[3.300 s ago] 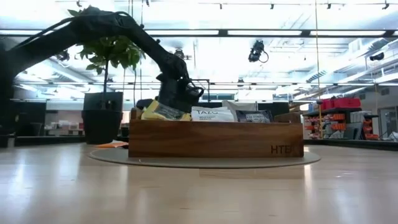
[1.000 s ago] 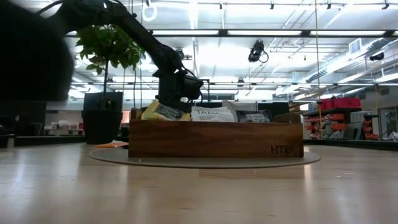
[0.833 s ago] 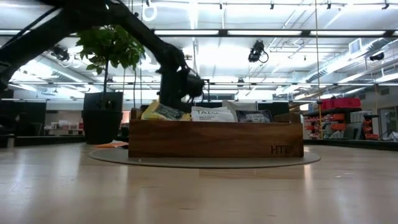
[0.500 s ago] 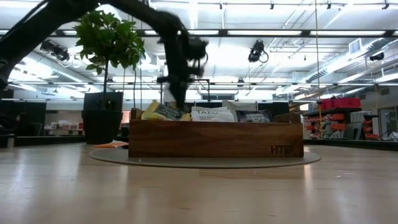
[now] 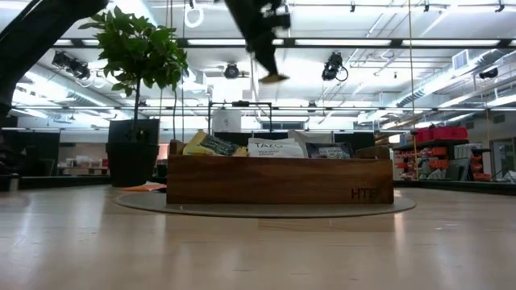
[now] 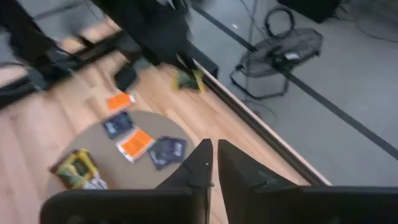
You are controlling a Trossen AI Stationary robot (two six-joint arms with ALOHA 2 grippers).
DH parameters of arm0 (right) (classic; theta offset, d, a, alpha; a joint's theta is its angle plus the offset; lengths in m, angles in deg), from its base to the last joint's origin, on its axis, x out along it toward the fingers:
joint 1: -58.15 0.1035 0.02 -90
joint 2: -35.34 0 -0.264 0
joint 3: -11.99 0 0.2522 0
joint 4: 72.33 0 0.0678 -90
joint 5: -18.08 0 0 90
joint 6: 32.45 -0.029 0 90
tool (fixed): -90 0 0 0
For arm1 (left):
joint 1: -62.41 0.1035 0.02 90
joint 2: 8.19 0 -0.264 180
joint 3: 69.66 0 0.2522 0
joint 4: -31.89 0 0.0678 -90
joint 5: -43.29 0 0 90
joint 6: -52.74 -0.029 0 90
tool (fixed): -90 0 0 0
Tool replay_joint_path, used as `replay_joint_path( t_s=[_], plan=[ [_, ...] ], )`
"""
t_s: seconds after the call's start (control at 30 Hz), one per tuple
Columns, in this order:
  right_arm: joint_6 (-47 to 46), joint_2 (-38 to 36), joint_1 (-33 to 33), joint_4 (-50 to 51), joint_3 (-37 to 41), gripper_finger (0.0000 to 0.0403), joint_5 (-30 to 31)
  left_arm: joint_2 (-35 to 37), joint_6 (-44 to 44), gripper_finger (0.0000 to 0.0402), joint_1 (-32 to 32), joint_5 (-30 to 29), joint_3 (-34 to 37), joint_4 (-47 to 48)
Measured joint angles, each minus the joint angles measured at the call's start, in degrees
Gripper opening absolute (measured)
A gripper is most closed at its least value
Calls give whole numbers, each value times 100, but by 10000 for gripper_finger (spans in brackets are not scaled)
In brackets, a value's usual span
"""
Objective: Pick & Place Tea
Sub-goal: Put the yellow tea bag into the left section of the wooden organizer
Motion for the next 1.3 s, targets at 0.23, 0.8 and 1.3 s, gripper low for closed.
replay_joint_path(
  t_s=[0.23, 0.8, 1.3],
  plan=[
    [-620, -766, -3, -1493, 1817, 64, 349, 144, 1069, 5, -431, -1234, -396, -792],
    [-1565, -1227, -290, -6410, 4486, 228, -977, 369, 608, 5, -1238, -2368, -365, -1800],
    [-2077, -1151, -403, -6763, 4491, 191, -1001, 367, 604, 9, -1354, -2342, -365, -2399]
  ],
)
